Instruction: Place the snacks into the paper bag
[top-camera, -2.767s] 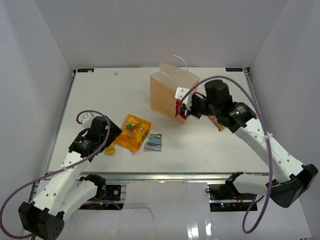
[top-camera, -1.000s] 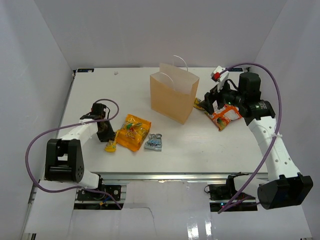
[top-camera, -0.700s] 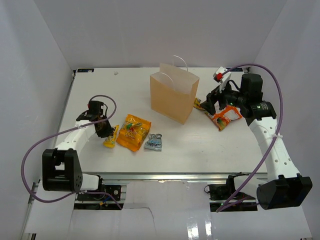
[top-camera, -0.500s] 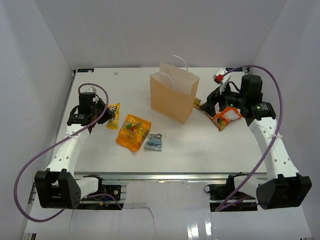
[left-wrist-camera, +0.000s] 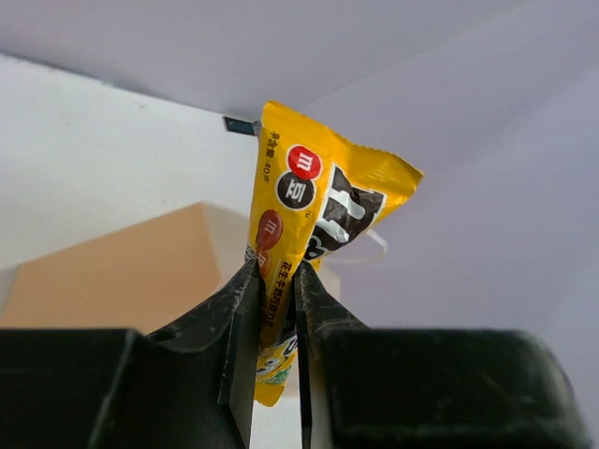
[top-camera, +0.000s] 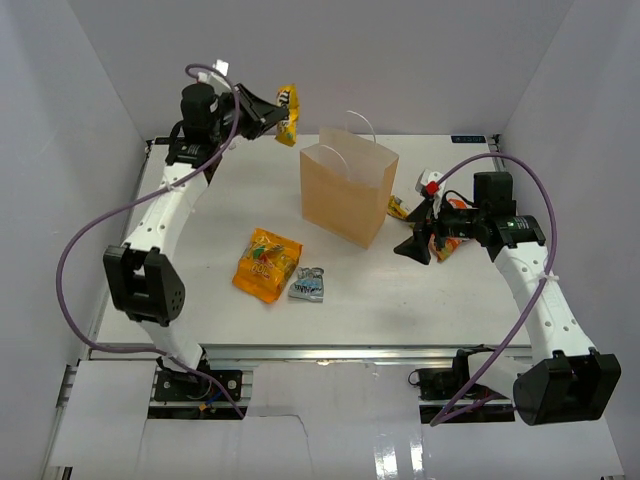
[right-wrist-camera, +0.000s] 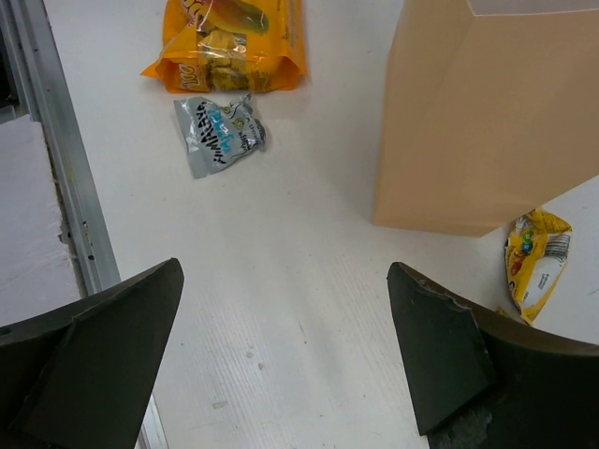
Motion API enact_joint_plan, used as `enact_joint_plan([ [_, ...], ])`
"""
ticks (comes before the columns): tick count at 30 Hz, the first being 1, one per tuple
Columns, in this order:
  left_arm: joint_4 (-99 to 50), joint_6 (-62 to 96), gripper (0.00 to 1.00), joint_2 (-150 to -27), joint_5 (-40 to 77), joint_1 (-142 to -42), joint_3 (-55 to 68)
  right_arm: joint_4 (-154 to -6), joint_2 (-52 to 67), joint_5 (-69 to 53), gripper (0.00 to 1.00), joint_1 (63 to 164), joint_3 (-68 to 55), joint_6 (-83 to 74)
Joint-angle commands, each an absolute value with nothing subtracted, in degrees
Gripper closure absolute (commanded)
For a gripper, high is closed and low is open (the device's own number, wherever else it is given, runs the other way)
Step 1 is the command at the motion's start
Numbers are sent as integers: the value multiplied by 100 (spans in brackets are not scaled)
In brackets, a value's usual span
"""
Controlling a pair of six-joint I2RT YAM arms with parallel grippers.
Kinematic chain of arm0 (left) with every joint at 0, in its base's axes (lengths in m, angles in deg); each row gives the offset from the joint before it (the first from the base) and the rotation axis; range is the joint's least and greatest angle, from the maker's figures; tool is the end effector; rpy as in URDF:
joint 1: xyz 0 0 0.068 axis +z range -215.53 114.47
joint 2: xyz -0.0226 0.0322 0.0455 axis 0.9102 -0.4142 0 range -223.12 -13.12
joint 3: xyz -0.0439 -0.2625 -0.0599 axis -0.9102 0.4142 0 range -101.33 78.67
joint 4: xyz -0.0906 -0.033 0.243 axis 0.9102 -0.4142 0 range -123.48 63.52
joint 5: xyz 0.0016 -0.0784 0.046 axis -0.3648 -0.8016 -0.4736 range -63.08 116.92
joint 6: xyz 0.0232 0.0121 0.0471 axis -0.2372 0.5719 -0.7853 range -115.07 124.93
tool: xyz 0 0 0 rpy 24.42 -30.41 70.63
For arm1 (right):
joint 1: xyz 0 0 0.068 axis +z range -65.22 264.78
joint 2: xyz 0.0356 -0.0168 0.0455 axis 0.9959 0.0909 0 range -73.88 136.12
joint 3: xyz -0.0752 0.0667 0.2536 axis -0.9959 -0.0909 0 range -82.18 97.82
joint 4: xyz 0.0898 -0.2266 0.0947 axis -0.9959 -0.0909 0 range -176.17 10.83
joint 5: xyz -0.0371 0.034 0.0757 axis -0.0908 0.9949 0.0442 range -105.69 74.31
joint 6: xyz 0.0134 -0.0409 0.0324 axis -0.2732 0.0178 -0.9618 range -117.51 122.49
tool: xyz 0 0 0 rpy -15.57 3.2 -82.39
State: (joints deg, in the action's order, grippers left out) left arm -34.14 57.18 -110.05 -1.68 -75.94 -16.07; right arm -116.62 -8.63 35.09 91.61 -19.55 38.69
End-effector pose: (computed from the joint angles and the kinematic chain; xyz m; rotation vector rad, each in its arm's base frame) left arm 0.3929 -0.0895 0.4081 -0.2894 1.8659 -1.2095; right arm 0.2259 0.0549 0.3399 -1.1500 1.7065 0.6853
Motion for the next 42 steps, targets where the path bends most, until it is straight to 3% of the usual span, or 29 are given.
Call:
enact_joint_plan([
  [1, -3087, 6126, 90, -11620, -454, -7906, -2763, -11784, -1103, 3757, 4, 9146, -2065, 4089],
  [7, -3052, 6329, 89, -12632, -489, -8354, -3883, -11828, -1253, 3704, 4, 9138, -2285, 4107],
  [14, -3035, 6286, 87, -12615, -542, -8680, -3578, -11863, -1262, 3669, 4, 9138, -2417, 4195],
  [17, -3034, 6172, 74, -12396, -498, -8750, -3252, -11968, -1227, 3739, 4, 9146, -2435, 4475],
  [18, -3034, 6145, 68, -12352, -481, -8759, -3182, -12108, -1209, 3800, 4, 9155, -2443, 4624],
  [19, -3043, 6136, 55, -12308, -463, -8759, -3138, -12196, -1157, 3853, 4, 9164, -2417, 4791],
  [22, -3087, 6084, 39, -12220, -419, -8759, -3111, -12241, -1008, 3600, 4, 9190, -2373, 4977],
  [29, -4157, 5215, 20, -12079, 107, -8750, -3839, -11020, -489, 1501, 3, 9182, -2189, 3274],
  [33, -4756, 4310, 19, -11563, 757, -8706, -3902, -10588, 185, -581, 2, 9129, -2031, 1869],
  [34, -4940, 3960, 18, -11378, 1237, -8698, -3649, -10606, 310, -1281, 2, 9024, -1926, 1222],
  [37, -5021, 3606, 13, -10412, 1987, -8680, -2528, -10641, 680, -1893, 3, 8804, -1890, 26],
  [42, -4906, 3560, 7, -8742, 3069, -8619, -276, -10747, 926, -1257, 6, 8154, -1977, -1033],
])
